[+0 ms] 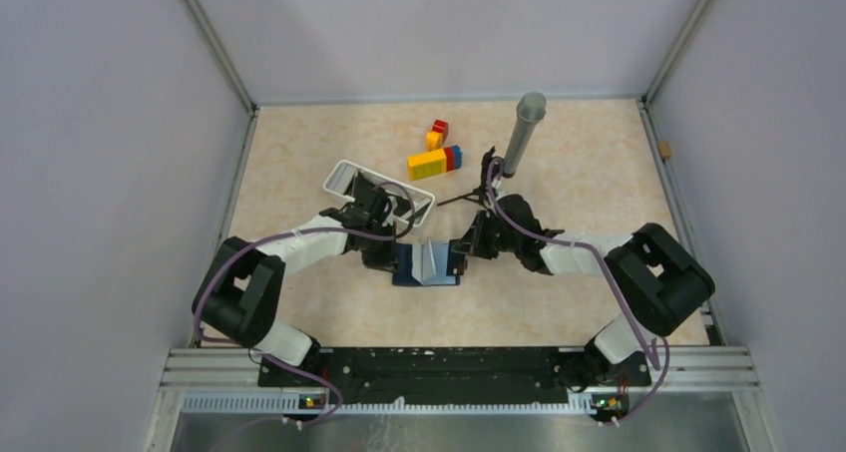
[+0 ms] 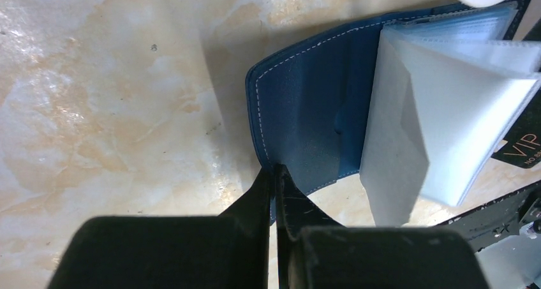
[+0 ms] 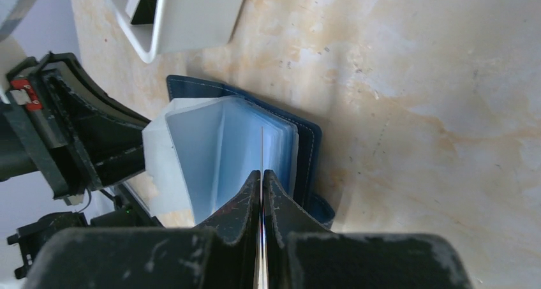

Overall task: Put the credit cards into the card holder
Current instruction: Open the card holder at the center of the board.

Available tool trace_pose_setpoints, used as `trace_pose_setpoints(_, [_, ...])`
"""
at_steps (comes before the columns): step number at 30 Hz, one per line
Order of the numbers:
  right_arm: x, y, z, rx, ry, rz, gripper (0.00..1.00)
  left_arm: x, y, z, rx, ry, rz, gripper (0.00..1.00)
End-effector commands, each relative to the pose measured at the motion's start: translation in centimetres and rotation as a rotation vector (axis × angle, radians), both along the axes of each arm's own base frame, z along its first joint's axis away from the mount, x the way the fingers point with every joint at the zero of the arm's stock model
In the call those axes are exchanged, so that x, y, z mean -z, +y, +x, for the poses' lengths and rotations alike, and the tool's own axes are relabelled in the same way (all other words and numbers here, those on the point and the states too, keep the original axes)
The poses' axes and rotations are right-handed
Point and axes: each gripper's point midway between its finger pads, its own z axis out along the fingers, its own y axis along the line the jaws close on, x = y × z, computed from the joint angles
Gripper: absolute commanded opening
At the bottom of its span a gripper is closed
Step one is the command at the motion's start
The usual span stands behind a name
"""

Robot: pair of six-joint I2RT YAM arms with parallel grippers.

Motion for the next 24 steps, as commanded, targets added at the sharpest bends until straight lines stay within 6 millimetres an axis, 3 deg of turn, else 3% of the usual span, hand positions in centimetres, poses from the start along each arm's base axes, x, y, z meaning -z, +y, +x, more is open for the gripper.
trace_pose_setpoints(1, [-2.0, 1.6, 0.8, -0.014, -0.072, 0.083, 0.00, 0.7, -0.4, -0.4, 0.018, 0.020, -0.021, 0.00])
trace_pose_setpoints(10, [-3.8, 5.0, 0.6, -0.086, -0.105, 0.152, 0.00, 0.4, -2.8, -0.7, 0.039, 0.023, -0.137, 0.00])
trace_pose_setpoints(19, [-1.4, 5.6, 0.2, -0.085, -0.073, 0.118, 0.00, 0.3, -3.2, -0.4, 0.019, -0.005, -0.170, 0.00])
trace_pose_setpoints(24, [-0.9, 5.3, 0.4, -0.061, -0.087, 0.108, 0.00, -0.1, -2.6, -0.3, -0.001, -0.043, -0.163, 0.24])
